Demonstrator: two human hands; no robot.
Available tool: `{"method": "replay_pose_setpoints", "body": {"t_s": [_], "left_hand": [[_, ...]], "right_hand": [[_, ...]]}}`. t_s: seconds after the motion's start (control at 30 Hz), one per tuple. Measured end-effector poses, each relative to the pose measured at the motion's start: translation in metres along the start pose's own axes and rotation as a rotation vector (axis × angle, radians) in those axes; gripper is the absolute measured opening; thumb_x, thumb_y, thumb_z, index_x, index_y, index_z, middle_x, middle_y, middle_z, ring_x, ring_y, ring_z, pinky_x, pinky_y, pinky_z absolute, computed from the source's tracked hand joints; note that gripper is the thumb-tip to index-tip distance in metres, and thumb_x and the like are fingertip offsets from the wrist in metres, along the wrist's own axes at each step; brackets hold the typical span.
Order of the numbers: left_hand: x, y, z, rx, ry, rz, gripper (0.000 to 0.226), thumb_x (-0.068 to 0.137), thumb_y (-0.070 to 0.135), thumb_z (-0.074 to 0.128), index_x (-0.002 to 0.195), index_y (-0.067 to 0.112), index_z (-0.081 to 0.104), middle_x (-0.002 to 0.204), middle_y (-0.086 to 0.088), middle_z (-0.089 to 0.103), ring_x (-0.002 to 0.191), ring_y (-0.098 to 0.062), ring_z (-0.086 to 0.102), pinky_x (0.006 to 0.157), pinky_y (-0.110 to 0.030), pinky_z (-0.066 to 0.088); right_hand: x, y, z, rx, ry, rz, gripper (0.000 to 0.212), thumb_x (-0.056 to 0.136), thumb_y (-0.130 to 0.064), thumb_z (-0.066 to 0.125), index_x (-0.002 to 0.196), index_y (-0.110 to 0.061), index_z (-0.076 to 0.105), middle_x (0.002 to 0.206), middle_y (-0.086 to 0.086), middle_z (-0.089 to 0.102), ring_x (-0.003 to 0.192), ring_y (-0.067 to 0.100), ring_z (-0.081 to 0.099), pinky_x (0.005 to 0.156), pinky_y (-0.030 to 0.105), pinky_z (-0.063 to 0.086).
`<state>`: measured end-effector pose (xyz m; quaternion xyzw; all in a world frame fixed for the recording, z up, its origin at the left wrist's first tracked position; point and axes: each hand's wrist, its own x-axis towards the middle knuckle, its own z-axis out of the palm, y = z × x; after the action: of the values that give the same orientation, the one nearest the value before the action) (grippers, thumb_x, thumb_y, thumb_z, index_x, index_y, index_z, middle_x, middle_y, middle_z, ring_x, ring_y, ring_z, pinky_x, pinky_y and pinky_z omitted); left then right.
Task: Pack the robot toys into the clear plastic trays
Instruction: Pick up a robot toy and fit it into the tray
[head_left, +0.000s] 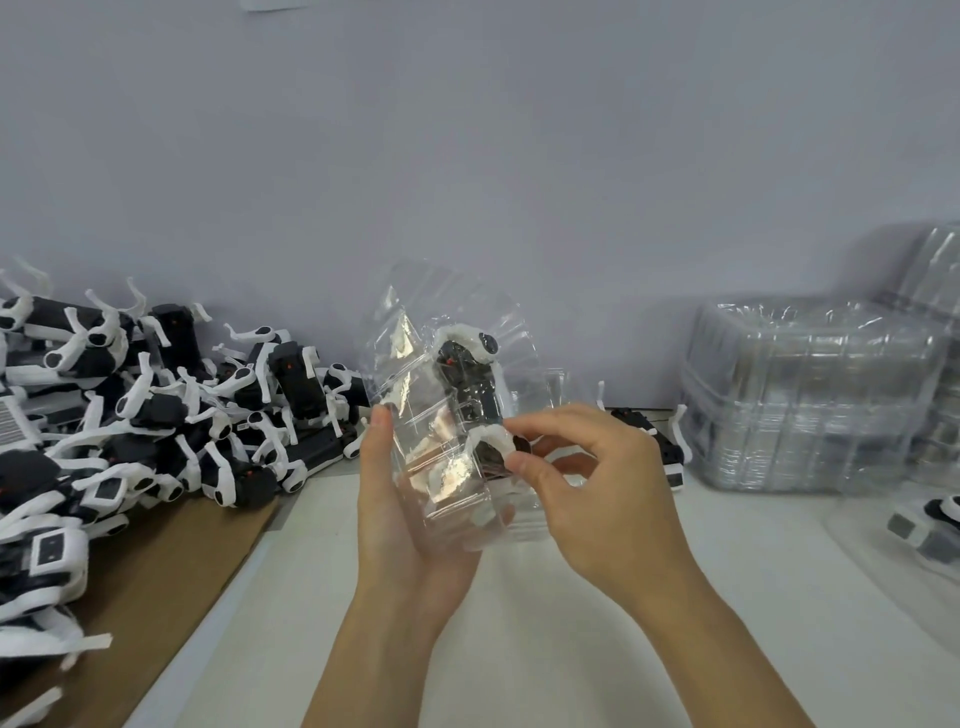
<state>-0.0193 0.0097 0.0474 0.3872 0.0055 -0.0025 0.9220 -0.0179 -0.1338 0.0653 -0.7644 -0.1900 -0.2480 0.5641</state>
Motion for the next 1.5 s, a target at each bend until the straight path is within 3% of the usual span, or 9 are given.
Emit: {"method": "replay_pose_setpoints", "body": {"t_s": [0.17, 0.23, 0.57, 0.8, 0.9, 1.0, 1.13, 1.33, 1.5], "left_hand": [[-0.001, 0.004, 0.002, 0.093, -0.031, 0.015, 0.068, 0.071, 0.073, 0.068, 0.116, 0.023, 0.073, 0.12, -0.016, 0.067, 0.109, -0.038, 0.057, 0.105, -0.062, 0.034], [-0.002, 0.006, 0.005, 0.176, -0.036, 0.037, 0.077, 0.069, 0.074, 0.068, 0.128, 0.025, 0.065, 0.129, -0.014, 0.065, 0.111, -0.038, 0.062, 0.101, -0.059, 0.042], [-0.006, 0.004, 0.008, 0.521, -0.191, -0.009, 0.056, 0.065, 0.064, 0.066, 0.11, 0.034, 0.076, 0.115, 0.001, 0.074, 0.102, -0.014, 0.072, 0.072, -0.023, 0.057], [-0.003, 0.004, 0.001, 0.607, -0.258, 0.029, 0.047, 0.07, 0.059, 0.07, 0.108, 0.033, 0.077, 0.112, 0.0, 0.075, 0.09, -0.013, 0.074, 0.072, -0.025, 0.057], [-0.002, 0.009, -0.006, 0.784, -0.281, 0.092, 0.049, 0.076, 0.06, 0.064, 0.115, 0.033, 0.074, 0.119, 0.005, 0.072, 0.106, -0.008, 0.069, 0.093, -0.036, 0.047], [-0.001, 0.01, -0.01, 1.034, -0.334, 0.16, 0.049, 0.071, 0.063, 0.068, 0.118, 0.046, 0.07, 0.131, 0.016, 0.064, 0.125, 0.003, 0.054, 0.103, -0.029, 0.041], [-0.001, 0.011, -0.01, 1.356, -0.269, 0.134, 0.074, 0.041, 0.085, 0.073, 0.112, 0.066, 0.061, 0.141, 0.033, 0.041, 0.126, 0.019, 0.037, 0.091, -0.007, 0.034], [-0.007, 0.004, 0.0, 1.672, -0.293, -0.017, 0.078, 0.034, 0.088, 0.071, 0.107, 0.076, 0.048, 0.141, 0.039, 0.02, 0.138, -0.006, 0.012, 0.114, -0.037, 0.025], [-0.008, 0.001, 0.007, 1.673, -0.294, -0.022, 0.097, 0.038, 0.095, 0.06, 0.129, 0.062, 0.047, 0.146, 0.034, 0.018, 0.137, 0.008, 0.007, 0.122, -0.042, 0.006]], "right_hand": [[0.0, 0.003, -0.004, -0.016, 0.009, -0.011, 0.018, 0.087, -0.014, 0.074, 0.096, -0.03, 0.077, 0.087, -0.02, 0.069, 0.086, 0.005, 0.066, 0.072, 0.015, 0.051], [0.001, 0.003, -0.005, -0.011, 0.071, -0.036, 0.017, 0.09, -0.014, 0.069, 0.095, -0.029, 0.076, 0.085, -0.018, 0.071, 0.085, 0.004, 0.067, 0.072, 0.014, 0.05], [0.007, 0.004, -0.019, 0.098, 0.326, 0.034, 0.018, 0.09, -0.022, 0.071, 0.102, -0.036, 0.07, 0.081, -0.009, 0.071, 0.074, 0.013, 0.072, 0.074, 0.033, 0.06], [0.008, 0.006, -0.028, 0.066, 0.243, 0.078, 0.02, 0.09, -0.011, 0.069, 0.086, -0.031, 0.074, 0.078, -0.008, 0.073, 0.074, 0.012, 0.072, 0.074, 0.031, 0.06], [0.01, 0.01, -0.036, 0.096, 0.264, 0.23, 0.029, 0.094, -0.007, 0.06, 0.084, -0.03, 0.075, 0.074, -0.01, 0.073, 0.065, 0.005, 0.069, 0.063, 0.021, 0.055], [0.017, 0.012, -0.051, 0.33, 0.347, 0.564, 0.027, 0.099, -0.016, 0.049, 0.085, -0.016, 0.072, 0.072, 0.002, 0.071, 0.054, 0.009, 0.062, 0.056, 0.025, 0.048], [0.014, 0.019, -0.07, 0.166, 0.173, 0.817, 0.032, 0.101, -0.045, 0.042, 0.1, -0.021, 0.063, 0.091, 0.01, 0.071, 0.073, 0.022, 0.068, 0.067, 0.035, 0.052], [0.0, 0.018, -0.068, -0.213, -0.322, 0.84, 0.048, 0.084, -0.066, 0.058, 0.123, -0.039, 0.049, 0.104, -0.017, 0.055, 0.089, 0.01, 0.061, 0.075, 0.032, 0.056], [-0.002, 0.022, -0.073, -0.314, -0.327, 0.873, 0.057, 0.086, -0.059, 0.063, 0.137, -0.038, 0.046, 0.111, -0.014, 0.055, 0.095, 0.013, 0.06, 0.08, 0.034, 0.055]]}}
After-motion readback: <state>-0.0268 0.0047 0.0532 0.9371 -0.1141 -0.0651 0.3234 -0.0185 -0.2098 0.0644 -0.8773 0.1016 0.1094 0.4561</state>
